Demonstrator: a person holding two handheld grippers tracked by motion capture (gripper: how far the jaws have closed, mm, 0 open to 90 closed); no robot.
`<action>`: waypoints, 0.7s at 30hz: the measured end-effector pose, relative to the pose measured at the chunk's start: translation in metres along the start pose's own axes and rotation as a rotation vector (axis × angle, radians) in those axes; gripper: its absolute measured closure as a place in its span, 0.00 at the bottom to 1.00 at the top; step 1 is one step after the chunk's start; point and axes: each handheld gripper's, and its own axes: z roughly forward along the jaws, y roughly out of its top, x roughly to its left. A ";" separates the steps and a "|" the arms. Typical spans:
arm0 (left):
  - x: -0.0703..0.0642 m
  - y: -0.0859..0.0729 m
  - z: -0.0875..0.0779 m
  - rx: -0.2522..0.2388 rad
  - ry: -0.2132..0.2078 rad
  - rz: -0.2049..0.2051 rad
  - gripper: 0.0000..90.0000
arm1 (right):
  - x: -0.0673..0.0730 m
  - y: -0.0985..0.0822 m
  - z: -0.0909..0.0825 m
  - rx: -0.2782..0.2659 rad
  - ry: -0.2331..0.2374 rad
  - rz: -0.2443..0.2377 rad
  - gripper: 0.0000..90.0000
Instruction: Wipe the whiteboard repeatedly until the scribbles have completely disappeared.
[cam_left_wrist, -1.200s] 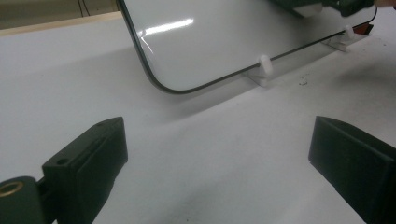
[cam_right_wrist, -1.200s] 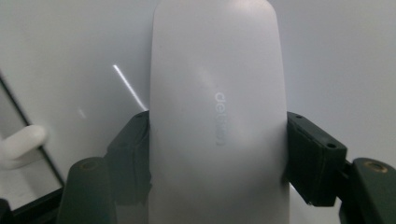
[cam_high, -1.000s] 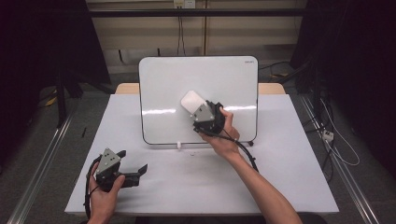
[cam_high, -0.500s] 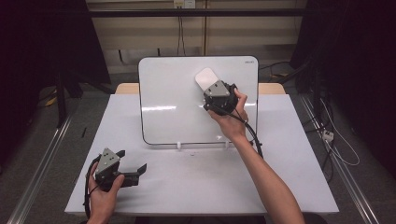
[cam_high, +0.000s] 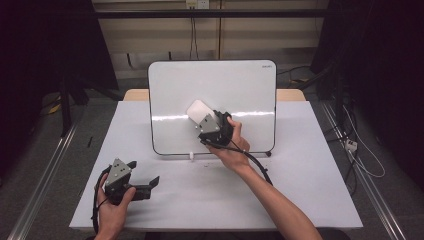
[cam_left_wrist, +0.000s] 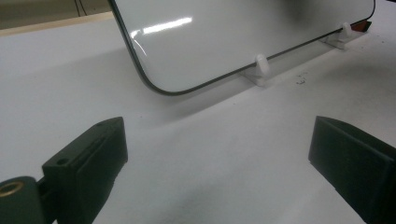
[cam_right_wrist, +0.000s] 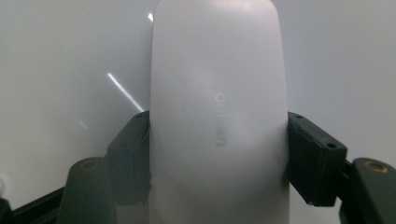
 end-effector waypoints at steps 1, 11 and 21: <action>0.000 0.000 0.000 0.000 0.000 -0.002 0.05 | 0.001 0.000 0.000 -0.001 0.001 0.009 0.35; 0.002 0.000 0.001 0.007 -0.003 -0.002 0.05 | -0.006 -0.003 -0.004 -0.013 0.093 0.093 0.35; 0.002 0.000 0.000 0.003 -0.002 -0.004 0.05 | -0.018 -0.014 -0.011 -0.026 0.123 0.140 0.35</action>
